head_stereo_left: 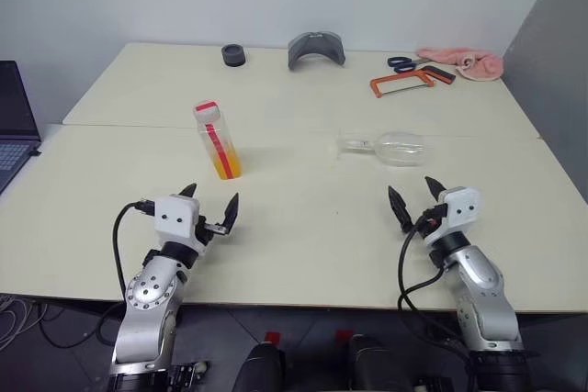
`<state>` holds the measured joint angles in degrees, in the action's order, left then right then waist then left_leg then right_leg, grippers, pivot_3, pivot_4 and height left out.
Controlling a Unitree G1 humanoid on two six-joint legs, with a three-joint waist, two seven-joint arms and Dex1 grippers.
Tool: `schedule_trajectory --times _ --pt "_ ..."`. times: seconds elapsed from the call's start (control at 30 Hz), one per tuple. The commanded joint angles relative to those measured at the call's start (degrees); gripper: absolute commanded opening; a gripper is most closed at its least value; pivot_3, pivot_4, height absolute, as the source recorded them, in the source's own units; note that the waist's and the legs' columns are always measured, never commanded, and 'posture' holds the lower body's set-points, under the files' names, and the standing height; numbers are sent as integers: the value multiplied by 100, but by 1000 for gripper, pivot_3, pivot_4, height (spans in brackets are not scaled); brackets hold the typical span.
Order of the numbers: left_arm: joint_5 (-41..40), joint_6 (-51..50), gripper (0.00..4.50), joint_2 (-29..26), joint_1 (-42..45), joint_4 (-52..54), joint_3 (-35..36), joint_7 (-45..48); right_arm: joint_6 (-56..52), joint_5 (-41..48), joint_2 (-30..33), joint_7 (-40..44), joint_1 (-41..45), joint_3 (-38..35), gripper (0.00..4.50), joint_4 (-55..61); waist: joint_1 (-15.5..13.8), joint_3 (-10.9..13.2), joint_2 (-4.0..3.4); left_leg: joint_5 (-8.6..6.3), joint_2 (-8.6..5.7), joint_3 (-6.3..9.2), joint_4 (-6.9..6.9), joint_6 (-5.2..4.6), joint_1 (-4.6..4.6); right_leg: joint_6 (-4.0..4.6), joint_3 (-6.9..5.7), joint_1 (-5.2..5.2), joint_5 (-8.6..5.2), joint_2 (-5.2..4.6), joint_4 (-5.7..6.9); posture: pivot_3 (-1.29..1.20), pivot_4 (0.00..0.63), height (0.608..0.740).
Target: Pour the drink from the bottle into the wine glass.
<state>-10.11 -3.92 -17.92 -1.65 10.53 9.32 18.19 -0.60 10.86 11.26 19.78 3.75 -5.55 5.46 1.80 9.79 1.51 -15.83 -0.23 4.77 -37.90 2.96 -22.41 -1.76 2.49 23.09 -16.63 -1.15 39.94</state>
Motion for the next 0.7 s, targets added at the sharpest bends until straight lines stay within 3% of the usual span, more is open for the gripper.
schedule_trajectory --times 0.03,0.7 --pt "25 188 4487 -69 62 20 0 81 146 59 41 -5 91 -79 4500 60 0 0 0 0 0 0 0 0 0 0 0 0 0 0 0 0 150 740" --pt "-303 111 4487 -61 97 -37 90 394 153 82 -10 -18 112 -53 4500 20 0 0 0 0 2 -2 0 0 0 0 0 0 0 0 0 0 150 740"
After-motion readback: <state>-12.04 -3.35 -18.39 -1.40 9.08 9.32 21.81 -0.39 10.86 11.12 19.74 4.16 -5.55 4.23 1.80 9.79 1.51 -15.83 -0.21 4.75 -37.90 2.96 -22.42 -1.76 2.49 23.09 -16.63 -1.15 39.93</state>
